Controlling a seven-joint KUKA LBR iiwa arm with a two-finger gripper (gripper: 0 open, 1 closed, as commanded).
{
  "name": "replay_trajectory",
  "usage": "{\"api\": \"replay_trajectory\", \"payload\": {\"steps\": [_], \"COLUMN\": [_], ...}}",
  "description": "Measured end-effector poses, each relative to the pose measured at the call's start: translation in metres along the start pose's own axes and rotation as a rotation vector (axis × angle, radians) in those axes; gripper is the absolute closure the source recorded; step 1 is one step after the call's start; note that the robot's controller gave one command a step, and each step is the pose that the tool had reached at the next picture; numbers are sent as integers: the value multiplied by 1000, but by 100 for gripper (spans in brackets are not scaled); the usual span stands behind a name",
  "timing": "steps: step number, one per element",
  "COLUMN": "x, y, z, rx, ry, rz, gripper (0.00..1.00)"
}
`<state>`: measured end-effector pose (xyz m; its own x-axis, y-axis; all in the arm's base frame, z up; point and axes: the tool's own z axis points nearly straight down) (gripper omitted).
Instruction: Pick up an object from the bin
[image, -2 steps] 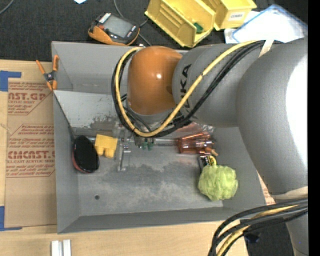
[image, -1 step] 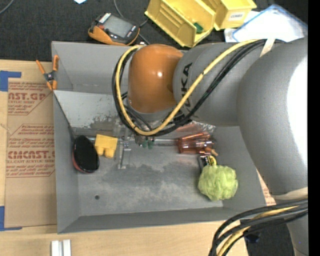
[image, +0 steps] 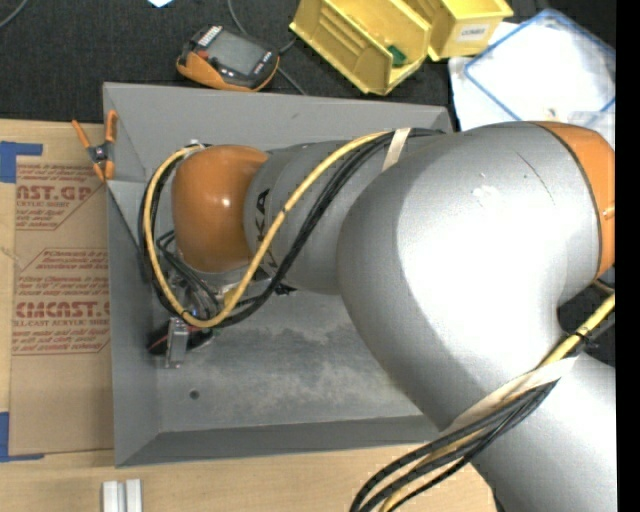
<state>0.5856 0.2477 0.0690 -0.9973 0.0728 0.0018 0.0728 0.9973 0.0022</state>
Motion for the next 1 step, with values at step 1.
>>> {"api": "replay_trajectory", "payload": {"steps": [1], "x": [-8], "y": [-73], "z": [-55], "rx": [-2], "ry": [-14], "rz": [248], "gripper": [0]}}
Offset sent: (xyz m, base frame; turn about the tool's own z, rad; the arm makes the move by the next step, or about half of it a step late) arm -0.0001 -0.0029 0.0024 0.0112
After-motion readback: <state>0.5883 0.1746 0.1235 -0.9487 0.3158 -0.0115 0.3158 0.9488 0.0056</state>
